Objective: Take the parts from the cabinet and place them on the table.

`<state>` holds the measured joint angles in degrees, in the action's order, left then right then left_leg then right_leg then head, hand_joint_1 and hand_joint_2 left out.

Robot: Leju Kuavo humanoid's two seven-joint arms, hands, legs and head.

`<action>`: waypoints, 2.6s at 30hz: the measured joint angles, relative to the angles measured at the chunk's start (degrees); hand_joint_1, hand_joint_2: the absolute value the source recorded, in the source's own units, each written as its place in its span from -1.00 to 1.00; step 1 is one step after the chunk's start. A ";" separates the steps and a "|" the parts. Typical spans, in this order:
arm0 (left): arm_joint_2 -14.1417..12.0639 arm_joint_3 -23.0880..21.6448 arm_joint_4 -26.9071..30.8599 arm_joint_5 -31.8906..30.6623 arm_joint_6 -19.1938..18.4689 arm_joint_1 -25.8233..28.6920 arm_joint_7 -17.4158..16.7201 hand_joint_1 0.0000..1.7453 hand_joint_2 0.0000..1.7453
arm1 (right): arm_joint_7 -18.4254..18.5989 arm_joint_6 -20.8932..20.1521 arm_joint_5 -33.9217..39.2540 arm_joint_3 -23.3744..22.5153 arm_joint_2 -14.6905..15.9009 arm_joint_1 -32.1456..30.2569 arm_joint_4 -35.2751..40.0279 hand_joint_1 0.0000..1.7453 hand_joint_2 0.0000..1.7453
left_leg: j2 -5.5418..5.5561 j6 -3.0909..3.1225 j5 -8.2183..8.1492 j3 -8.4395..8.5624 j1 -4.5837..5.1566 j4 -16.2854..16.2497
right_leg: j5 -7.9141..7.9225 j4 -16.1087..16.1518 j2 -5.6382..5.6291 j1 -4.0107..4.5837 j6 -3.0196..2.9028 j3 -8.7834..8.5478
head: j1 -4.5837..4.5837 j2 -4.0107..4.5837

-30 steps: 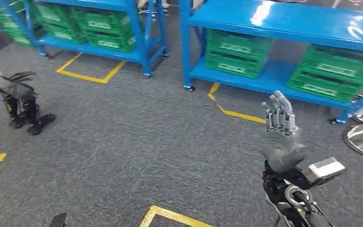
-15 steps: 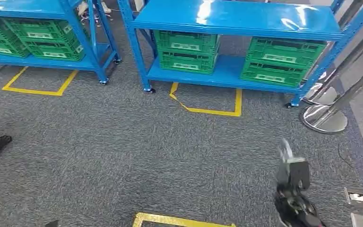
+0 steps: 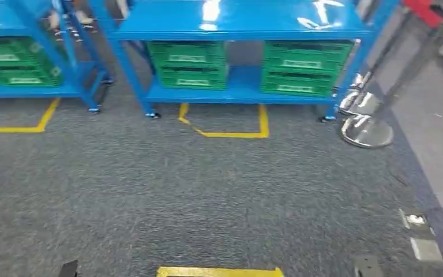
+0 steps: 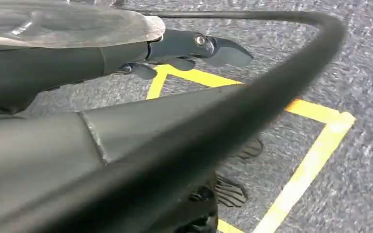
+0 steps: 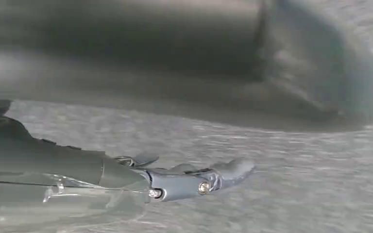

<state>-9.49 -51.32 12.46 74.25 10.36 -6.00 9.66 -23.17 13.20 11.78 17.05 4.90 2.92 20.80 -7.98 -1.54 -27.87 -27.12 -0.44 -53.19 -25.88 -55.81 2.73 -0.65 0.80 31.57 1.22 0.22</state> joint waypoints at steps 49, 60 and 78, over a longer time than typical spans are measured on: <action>0.26 0.04 -0.07 0.13 -0.22 0.35 -0.59 -1.00 -1.00 | 6.58 -7.19 1.33 0.15 -1.27 0.22 -8.32 -1.00 -1.00 | 7.58 0.09 -2.93 -5.27 -0.25 -16.97 | -1.25 3.13 -3.07 0.48 -2.48 -3.84 | -1.11 0.00; -0.13 0.07 -0.15 0.20 0.09 0.79 -0.87 -1.00 -1.00 | 6.60 -7.69 1.49 0.15 -1.79 1.05 -8.54 -1.00 -1.00 | 8.30 2.74 6.02 -10.04 2.04 -1.83 | -8.53 4.71 -4.83 0.55 -1.42 -18.17 | -2.38 0.00; -0.44 0.13 -0.07 -0.30 0.28 -0.53 -0.61 -1.00 -1.00 | 7.28 -8.48 0.87 0.41 -2.32 2.03 -8.32 -1.00 -1.00 | 8.33 -0.50 -7.69 7.15 -1.01 -4.28 | 3.39 -1.10 -2.30 -0.50 -1.34 4.08 | -0.90 0.00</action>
<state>-9.92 -51.19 12.39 73.94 10.64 -6.53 9.05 -15.89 4.72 12.65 17.46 2.58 4.95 12.48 0.35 -2.05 -35.56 -19.97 -1.45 -57.47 -22.49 -56.91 0.43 -1.15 -0.54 35.65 0.33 0.22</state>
